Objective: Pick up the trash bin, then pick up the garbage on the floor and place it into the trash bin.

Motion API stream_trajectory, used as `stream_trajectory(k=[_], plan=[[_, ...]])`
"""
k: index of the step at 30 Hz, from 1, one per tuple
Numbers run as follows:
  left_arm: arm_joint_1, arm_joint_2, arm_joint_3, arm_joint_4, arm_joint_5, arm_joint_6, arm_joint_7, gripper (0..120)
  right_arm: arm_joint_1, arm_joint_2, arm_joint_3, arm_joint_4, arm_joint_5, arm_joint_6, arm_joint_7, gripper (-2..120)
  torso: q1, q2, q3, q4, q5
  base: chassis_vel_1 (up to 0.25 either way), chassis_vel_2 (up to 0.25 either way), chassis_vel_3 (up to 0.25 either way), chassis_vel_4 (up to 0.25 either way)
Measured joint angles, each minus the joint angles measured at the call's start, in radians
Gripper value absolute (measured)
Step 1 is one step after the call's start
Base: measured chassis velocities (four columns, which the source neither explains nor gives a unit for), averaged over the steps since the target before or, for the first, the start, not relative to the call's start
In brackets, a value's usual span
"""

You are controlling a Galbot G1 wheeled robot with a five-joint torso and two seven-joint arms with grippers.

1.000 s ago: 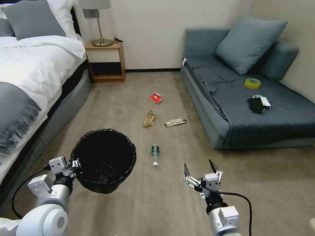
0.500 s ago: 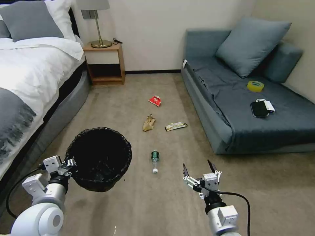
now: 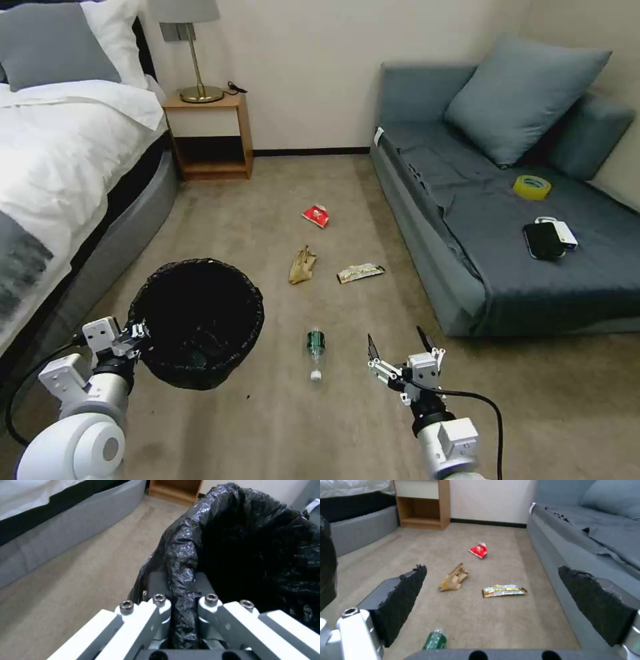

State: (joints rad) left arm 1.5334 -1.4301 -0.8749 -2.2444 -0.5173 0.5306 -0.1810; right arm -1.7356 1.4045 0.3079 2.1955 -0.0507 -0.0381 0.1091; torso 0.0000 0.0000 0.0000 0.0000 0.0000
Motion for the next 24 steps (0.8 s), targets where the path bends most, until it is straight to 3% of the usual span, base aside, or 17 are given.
stream_trajectory(k=[14,18,24], plan=[[0.01,0.004,-0.03,0.02,0.034,-0.001,0.044,4,0.028,-0.003,-0.059,-0.054,0.001,0.011,0.009,100,0.0,0.0,0.0,0.0,0.0,-0.147,0.148,0.147,-0.141],[0.016,0.007,-0.049,0.032,0.056,-0.01,0.072,4,0.055,-0.013,-0.092,-0.077,0.031,-0.022,0.009,100,0.0,0.0,0.0,0.0,-0.0001,-0.013,0.033,0.021,-0.055],[0.03,0.007,-0.072,0.037,0.066,-0.017,0.107,4,0.149,-0.037,-0.195,-0.145,0.118,-0.151,0.053,100,0.0,0.0,0.0,0.0,-0.0001,0.0,0.0,0.0,0.0]])
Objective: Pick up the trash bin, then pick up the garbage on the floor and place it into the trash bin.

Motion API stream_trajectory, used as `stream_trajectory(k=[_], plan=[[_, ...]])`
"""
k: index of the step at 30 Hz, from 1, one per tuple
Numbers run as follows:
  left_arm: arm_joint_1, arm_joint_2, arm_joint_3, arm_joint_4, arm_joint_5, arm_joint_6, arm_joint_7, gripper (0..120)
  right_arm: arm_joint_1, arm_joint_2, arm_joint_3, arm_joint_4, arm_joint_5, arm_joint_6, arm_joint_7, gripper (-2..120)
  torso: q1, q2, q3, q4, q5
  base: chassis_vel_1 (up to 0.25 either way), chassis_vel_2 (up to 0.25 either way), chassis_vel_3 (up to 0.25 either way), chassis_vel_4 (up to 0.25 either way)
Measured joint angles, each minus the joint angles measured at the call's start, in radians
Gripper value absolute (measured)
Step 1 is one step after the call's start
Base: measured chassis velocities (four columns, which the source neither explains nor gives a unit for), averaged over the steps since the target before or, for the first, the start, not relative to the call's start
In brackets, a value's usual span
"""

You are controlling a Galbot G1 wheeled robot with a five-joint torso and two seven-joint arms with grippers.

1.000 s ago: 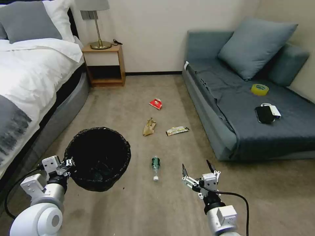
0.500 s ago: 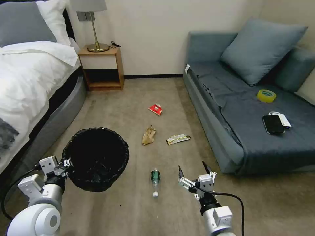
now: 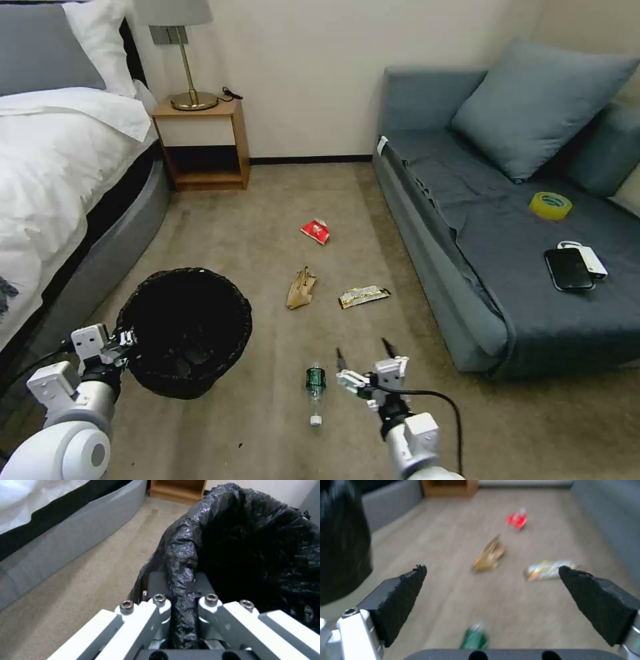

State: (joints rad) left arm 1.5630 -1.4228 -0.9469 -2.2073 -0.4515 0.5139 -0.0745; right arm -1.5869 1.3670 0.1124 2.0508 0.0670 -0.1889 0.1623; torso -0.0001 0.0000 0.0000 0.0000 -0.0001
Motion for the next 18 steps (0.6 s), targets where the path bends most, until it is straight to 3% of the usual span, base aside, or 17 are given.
stream_trajectory(k=[3,4,8,9,13,18], plan=[[0.012,0.0,-0.025,0.0,0.0,-0.006,0.018,4,0.119,-0.024,-0.108,-0.069,0.13,-0.159,0.095,100,0.0,0.0,0.0,0.0001,-0.0001,0.0,0.0,0.0,0.0],[0.012,0.0,-0.025,0.0,0.0,-0.006,0.018,4,0.119,-0.024,-0.108,-0.069,0.13,-0.159,0.095,100,0.0,0.0,0.0,0.0001,-0.0001,0.0,0.0,0.0,0.0],[0.033,-0.003,-0.059,-0.002,0.0,-0.02,0.04,4,0.289,-0.046,-0.217,-0.161,0.406,-0.381,0.255,100,0.0,0.0,0.0,0.0002,0.0001,0.0,0.0,0.0,0.0],[0.033,-0.003,-0.059,-0.002,0.0,-0.02,0.04,4,0.289,-0.046,-0.217,-0.161,0.406,-0.381,0.255,100,0.0,0.0,0.0,0.0002,0.0001,0.0,0.0,0.0,0.0],[0.04,-0.012,-0.083,0.007,-0.001,-0.032,0.051,4,0.417,-0.056,-0.273,-0.231,0.61,-0.507,0.372,100,0.0,0.0,0.0,0.0001,0.0,0.0,0.0,0.0,0.0],[0.042,-0.02,-0.099,0.022,-0.001,-0.044,0.059,4,0.5,-0.058,-0.307,-0.306,0.75,-0.554,0.439,100,0.0,0.0,0.0,0.0001,0.0,0.0,0.0,0.0,0.0]])
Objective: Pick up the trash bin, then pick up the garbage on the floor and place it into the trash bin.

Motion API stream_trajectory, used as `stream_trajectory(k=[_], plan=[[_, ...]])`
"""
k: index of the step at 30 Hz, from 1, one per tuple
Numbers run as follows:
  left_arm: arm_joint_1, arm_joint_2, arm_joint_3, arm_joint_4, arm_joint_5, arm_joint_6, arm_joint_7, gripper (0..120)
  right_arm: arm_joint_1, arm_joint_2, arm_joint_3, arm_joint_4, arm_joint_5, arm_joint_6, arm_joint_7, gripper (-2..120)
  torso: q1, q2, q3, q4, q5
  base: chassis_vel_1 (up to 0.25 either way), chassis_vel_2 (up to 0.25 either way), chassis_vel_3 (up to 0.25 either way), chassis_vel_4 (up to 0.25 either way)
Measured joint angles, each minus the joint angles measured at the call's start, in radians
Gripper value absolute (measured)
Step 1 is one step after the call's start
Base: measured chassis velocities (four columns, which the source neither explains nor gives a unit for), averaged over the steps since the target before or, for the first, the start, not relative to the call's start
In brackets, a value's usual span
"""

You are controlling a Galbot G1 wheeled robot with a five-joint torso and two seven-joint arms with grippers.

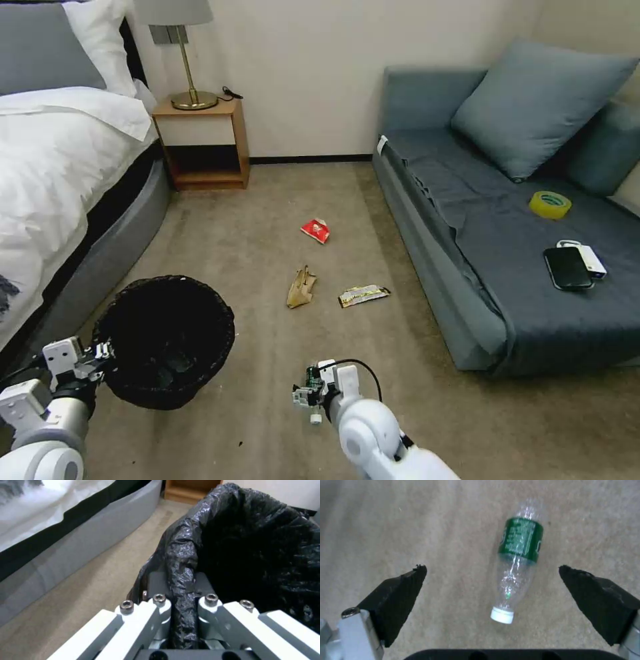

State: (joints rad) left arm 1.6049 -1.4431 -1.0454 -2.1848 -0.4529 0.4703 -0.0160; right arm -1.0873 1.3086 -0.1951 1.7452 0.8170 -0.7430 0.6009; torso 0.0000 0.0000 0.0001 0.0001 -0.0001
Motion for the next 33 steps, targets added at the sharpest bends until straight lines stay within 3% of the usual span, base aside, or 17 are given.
stream_trajectory(k=[6,15,24,27,33], plan=[[0.0,-0.007,-0.008,0.01,0.0,-0.008,0.006,4,0.063,0.013,-0.035,-0.112,0.036,-0.004,0.016,100,0.0,0.0,0.0,-0.0001,-0.0001,0.0,0.0,0.0,0.0],[0.001,-0.005,-0.035,0.023,-0.009,-0.02,0.015,4,0.136,0.068,-0.064,-0.338,-0.054,0.001,-0.041,100,0.0,0.0,0.0,-0.0001,0.0,0.0,0.0,0.0,0.0],[0.001,0.0,-0.047,0.047,-0.014,-0.041,0.025,4,0.158,0.113,-0.07,-0.451,-0.146,0.004,-0.096,100,0.0,0.0,0.0,0.0,0.0,0.0,0.0,0.0,0.0],[0.0,0.001,-0.047,0.052,-0.015,-0.045,0.027,4,0.159,0.119,-0.069,-0.468,-0.161,0.005,-0.105,95,0.0,0.0,0.0,-0.0001,0.0,0.0,0.0,0.0,0.0],[-0.004,0.003,-0.044,0.063,-0.014,-0.052,0.031,4,0.157,0.121,-0.064,-0.478,-0.179,0.011,-0.122,73,0.0,0.0,0.0,-0.0001,0.0,0.0,0.0,0.0,0.0]])
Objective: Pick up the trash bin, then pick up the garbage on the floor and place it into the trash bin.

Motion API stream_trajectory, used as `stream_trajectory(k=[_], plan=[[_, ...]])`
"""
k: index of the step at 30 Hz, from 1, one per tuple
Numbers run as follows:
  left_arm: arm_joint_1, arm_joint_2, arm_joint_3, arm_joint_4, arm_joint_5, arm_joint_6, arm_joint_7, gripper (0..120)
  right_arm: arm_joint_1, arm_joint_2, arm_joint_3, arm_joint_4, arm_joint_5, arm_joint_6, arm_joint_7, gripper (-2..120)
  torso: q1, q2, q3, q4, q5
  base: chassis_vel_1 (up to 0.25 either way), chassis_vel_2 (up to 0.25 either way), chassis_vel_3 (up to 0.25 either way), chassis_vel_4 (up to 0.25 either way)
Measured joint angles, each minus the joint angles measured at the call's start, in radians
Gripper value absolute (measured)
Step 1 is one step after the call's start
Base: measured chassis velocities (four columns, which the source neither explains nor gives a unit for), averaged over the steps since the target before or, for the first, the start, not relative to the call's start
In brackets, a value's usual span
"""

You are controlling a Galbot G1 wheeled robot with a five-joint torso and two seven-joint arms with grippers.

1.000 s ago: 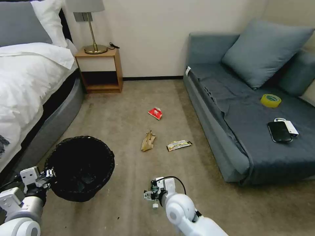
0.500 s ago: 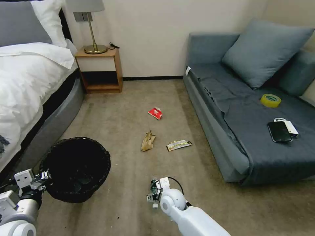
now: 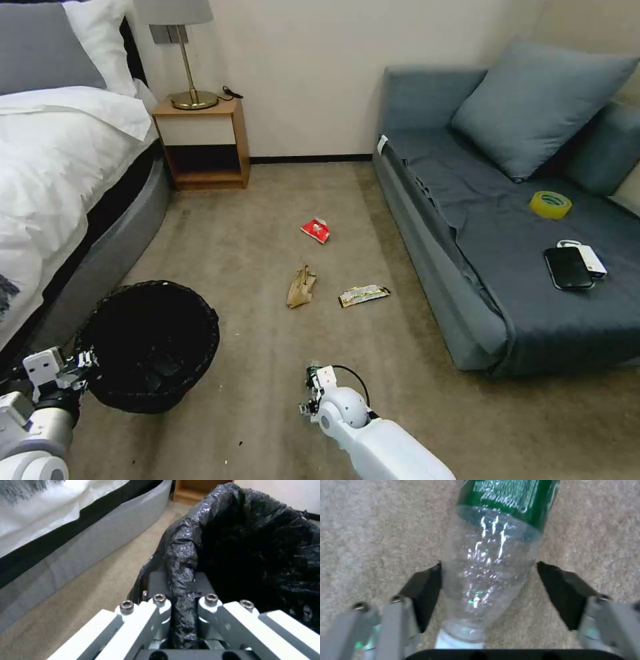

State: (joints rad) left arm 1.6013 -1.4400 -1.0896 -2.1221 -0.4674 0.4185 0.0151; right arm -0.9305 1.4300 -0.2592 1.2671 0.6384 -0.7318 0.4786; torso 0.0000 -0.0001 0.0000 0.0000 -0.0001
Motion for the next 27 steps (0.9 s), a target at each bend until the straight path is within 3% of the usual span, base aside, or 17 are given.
stream_trajectory(k=[7,12,17,22,27], plan=[[-0.006,0.001,0.009,0.007,0.002,-0.003,0.002,4,-0.005,-0.001,0.009,-0.008,-0.007,0.014,-0.008,44,0.0,0.0,0.0,0.0,0.0001,0.0,0.0,0.0,0.0],[-0.008,0.001,0.015,0.01,0.004,-0.004,0.003,4,-0.011,-0.002,0.015,-0.006,-0.014,0.026,-0.011,30,0.0,0.0,0.0,0.0,0.0002,0.0,0.0,0.0,0.0],[-0.009,-0.002,0.031,0.012,0.006,-0.006,0.003,4,-0.022,-0.014,0.023,0.018,-0.019,0.038,-0.009,22,0.0,0.0,0.0,0.0,0.0001,0.0,0.0,0.0,0.0],[-0.01,-0.004,0.047,0.011,0.007,-0.006,0.003,4,-0.027,-0.042,0.024,0.078,-0.016,0.053,0.008,22,0.0,0.0,0.0,0.0,0.0003,0.0,0.0,0.0,0.0],[-0.013,-0.006,0.084,0.008,0.01,-0.002,-0.002,4,-0.017,-0.113,0.048,0.272,0.057,0.047,0.056,22,0.0,0.0,0.0,-0.0002,0.0001,0.0,0.0,0.0,0.0]])
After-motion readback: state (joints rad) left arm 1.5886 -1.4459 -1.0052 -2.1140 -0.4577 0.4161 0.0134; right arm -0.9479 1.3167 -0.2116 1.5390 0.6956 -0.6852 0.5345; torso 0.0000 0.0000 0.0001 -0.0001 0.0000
